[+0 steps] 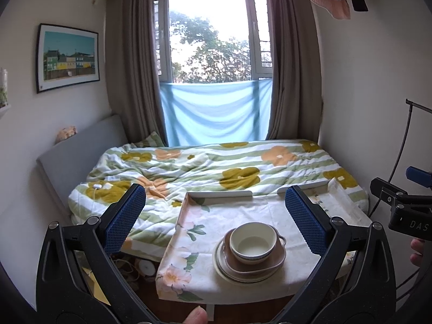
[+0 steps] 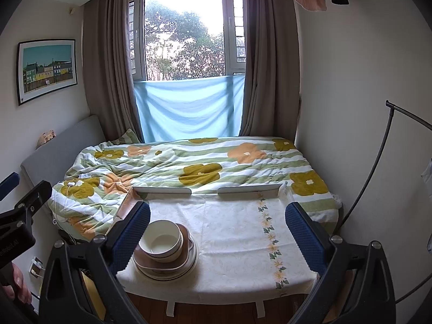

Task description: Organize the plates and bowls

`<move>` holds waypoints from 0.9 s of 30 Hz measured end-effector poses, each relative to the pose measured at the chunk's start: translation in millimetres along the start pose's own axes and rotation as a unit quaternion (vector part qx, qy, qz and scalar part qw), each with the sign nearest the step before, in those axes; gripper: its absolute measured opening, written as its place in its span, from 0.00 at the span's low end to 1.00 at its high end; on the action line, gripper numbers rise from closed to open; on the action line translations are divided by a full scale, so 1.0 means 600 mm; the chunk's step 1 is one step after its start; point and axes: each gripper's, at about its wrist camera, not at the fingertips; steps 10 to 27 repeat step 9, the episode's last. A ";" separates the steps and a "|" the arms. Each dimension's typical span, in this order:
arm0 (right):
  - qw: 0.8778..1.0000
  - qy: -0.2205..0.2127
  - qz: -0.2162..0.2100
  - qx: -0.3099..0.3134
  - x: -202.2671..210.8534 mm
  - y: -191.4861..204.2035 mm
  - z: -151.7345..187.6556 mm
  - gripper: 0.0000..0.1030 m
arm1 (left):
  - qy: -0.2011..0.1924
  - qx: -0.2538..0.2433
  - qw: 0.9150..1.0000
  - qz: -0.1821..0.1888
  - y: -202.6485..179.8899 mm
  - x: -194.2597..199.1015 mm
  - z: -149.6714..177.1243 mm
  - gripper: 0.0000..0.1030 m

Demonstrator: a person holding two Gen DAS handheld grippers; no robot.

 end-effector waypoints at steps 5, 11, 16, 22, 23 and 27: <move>1.000 0.001 0.000 -0.001 -0.001 0.000 0.000 0.97 | 0.004 -0.002 1.000 0.000 0.001 -0.011 0.006 1.00; 1.000 0.007 0.003 -0.004 -0.003 0.007 0.005 0.97 | 0.002 -0.005 1.000 0.012 -0.002 -0.018 0.009 1.00; 1.000 0.007 0.003 -0.004 -0.003 0.007 0.005 0.97 | 0.002 -0.005 1.000 0.012 -0.002 -0.018 0.009 1.00; 1.000 0.007 0.003 -0.004 -0.003 0.007 0.005 0.97 | 0.002 -0.005 1.000 0.012 -0.002 -0.018 0.009 1.00; 1.000 0.007 0.003 -0.004 -0.003 0.007 0.005 0.97 | 0.002 -0.005 1.000 0.012 -0.002 -0.018 0.009 1.00; 1.000 0.007 0.003 -0.004 -0.003 0.007 0.005 0.97 | 0.002 -0.005 1.000 0.012 -0.002 -0.018 0.009 1.00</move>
Point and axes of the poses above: each gripper's, at about its wrist camera, not at the fingertips, and x roughly against the way its jaws point, y to its left, z to its underside, and after that the axes turned 6 degrees about y, right-handed
